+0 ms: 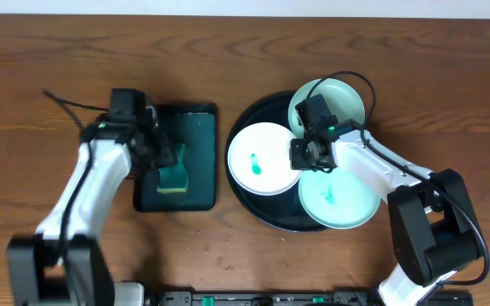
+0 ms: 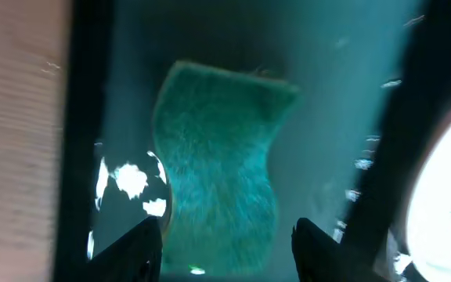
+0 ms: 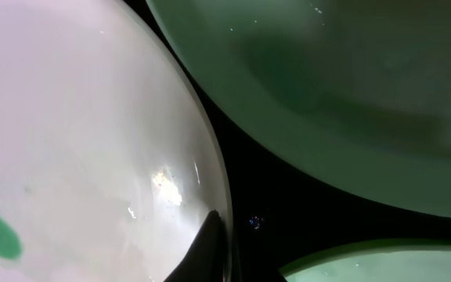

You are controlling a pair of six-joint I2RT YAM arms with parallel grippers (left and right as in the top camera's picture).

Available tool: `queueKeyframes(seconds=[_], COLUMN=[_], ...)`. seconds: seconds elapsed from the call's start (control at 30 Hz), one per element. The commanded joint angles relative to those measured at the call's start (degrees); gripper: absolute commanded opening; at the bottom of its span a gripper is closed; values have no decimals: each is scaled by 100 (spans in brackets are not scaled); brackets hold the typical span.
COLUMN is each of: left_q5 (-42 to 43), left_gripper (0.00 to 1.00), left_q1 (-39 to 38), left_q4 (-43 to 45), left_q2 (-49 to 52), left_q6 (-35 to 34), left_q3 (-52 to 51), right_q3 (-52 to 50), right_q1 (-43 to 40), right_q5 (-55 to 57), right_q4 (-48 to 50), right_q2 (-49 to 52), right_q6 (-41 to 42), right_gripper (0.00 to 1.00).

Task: Clean dirty plates on tray and stack at the side
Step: 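Grasp the green sponge with the left gripper and lift it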

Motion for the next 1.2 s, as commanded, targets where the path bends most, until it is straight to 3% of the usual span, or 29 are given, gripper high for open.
queueKeyframes(seconds=[0.0, 0.17, 0.37, 0.7, 0.87, 1.17], left_q5=[140, 22, 24, 26, 20, -586], left_gripper=[55, 54, 8, 7, 7, 7], left_q1=[-107, -192, -192, -195, -203, -549], left_q4=[94, 448, 509, -680, -634, -83], left_q2=[540, 1211, 1554, 887, 669, 1322], left_q6=[94, 96, -55, -57, -52, -57], left_q3=[-24, -24, -22, 848, 850, 326], right_q3=[-2, -4, -4, -9, -9, -13], right_q1=[22, 22, 26, 26, 26, 26], right_q5=[-7, -7, -7, -4, -4, -4], right_q4=[-94, -118, -160, -208, -214, -219], right_q2=[149, 149, 149, 149, 149, 149], right_q6=[0, 2, 0, -17, -15, -17], right_gripper=[2, 2, 2, 1, 1, 1])
